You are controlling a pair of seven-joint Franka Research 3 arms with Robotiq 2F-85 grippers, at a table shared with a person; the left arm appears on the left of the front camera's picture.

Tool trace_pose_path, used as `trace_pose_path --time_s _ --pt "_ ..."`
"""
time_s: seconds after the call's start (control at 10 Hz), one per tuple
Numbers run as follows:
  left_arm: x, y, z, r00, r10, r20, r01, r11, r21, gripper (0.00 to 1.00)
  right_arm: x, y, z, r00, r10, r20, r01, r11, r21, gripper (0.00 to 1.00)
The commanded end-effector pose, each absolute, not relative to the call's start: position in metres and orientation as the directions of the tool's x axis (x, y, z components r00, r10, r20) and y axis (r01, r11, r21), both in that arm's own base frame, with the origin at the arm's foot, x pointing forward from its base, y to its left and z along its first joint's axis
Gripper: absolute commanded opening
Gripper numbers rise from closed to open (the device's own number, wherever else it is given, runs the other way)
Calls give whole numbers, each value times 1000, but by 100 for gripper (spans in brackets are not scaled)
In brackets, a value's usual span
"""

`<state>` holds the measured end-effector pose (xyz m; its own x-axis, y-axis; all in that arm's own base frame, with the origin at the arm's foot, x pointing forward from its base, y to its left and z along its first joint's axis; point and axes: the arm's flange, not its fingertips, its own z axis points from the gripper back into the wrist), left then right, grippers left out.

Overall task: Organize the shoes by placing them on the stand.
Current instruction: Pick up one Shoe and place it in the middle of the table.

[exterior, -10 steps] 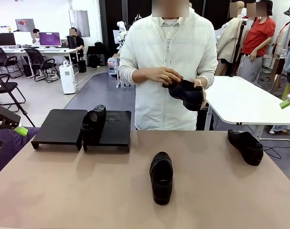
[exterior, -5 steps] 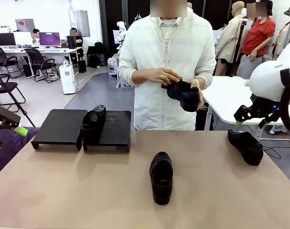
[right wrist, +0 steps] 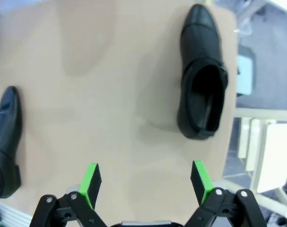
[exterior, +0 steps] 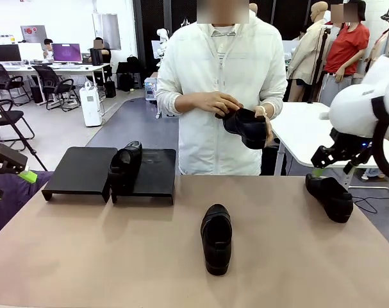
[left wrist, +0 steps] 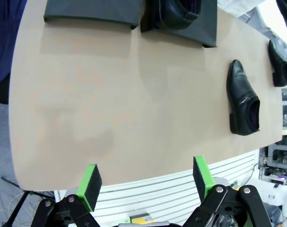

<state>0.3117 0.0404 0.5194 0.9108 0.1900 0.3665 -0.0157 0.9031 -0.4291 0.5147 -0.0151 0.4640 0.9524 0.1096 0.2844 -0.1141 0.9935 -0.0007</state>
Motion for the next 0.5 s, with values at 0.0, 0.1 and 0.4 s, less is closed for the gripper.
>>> trace_pose_path --time_s 0.0,0.1,0.4 --pt "312 42 520 911 180 370 2 897 -442 100 577 -42 450 936 195 293 -201 979 -8 100" --pt "312 42 520 911 180 370 2 897 -442 100 593 -53 441 937 186 295 -204 979 31 100" --pt "312 42 520 911 180 370 2 897 -442 100 622 -69 409 960 144 241 -172 980 101 100"
